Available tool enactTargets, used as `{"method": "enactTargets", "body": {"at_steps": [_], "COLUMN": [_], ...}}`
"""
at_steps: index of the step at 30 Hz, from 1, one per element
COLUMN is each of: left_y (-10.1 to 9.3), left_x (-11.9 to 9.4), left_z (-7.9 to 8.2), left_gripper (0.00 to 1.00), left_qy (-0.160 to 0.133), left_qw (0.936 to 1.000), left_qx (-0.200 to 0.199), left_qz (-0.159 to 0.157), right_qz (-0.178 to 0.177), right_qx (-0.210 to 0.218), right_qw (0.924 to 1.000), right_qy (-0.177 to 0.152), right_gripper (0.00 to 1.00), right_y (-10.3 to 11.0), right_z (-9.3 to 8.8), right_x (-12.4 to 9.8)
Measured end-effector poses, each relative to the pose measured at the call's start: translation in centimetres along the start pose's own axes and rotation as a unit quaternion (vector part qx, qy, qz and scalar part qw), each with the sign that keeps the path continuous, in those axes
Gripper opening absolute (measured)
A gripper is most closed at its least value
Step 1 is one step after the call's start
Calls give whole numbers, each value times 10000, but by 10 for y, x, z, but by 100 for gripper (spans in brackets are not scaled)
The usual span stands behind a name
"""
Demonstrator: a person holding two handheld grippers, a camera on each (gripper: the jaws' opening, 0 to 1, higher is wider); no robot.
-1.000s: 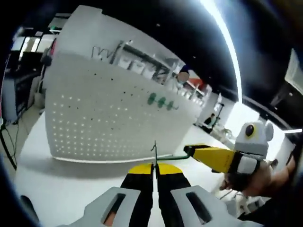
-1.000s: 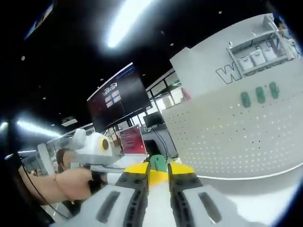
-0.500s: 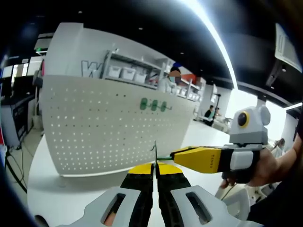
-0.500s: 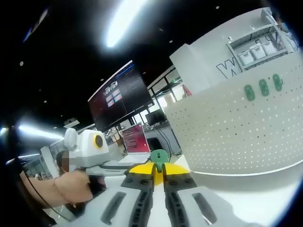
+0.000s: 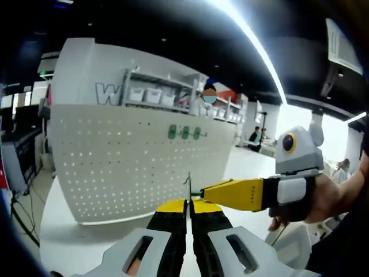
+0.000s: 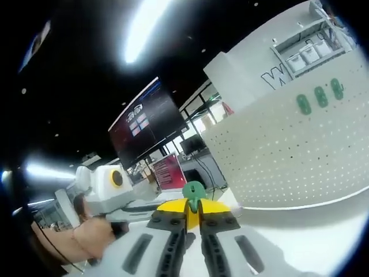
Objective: Insert the hook assembly into the mounting plate slot until the hook locks in place.
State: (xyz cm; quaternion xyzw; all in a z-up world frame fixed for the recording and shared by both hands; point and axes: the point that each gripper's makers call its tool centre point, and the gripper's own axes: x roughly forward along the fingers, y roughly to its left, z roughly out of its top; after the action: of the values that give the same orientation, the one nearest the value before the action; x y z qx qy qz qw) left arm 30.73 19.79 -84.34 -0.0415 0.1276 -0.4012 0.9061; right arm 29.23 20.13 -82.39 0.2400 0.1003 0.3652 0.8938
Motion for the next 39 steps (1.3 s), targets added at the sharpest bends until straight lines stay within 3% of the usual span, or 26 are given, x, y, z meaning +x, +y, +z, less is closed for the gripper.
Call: {"method": "enactTargets", "body": {"at_steps": [4, 10, 15, 23, 28, 39], "left_y": [0, 3, 2, -2, -6, -9], "left_x": [-3, -2, -1, 1, 3, 3], "left_z": [3, -4, -11, -21, -23, -22], "left_gripper": [1, 1, 2, 6, 23, 68], "left_qy": [-13, 241, 337, 603, 583, 480], "left_qw": [10000, 9993, 9990, 9951, 9979, 9984], "left_qx": [62, 267, 270, 783, 249, 199], "left_qz": [34, 109, 100, 47, -137, -242], "right_qz": [19, -164, -177, -217, -298, -310], "right_qx": [562, 120, 108, -56, -268, -844], "right_qw": [9984, 9998, 9997, 9993, 9986, 9952], "right_qy": [-66, 71, 161, 302, 354, 381], "right_gripper": [4, 1, 0, 0, 0, 0], "right_y": [2, -1, -3, -6, -9, -13], "right_z": [2, -6, -10, -17, -13, -3], "right_x": [0, 1, -1, -4, -7, -12]}}
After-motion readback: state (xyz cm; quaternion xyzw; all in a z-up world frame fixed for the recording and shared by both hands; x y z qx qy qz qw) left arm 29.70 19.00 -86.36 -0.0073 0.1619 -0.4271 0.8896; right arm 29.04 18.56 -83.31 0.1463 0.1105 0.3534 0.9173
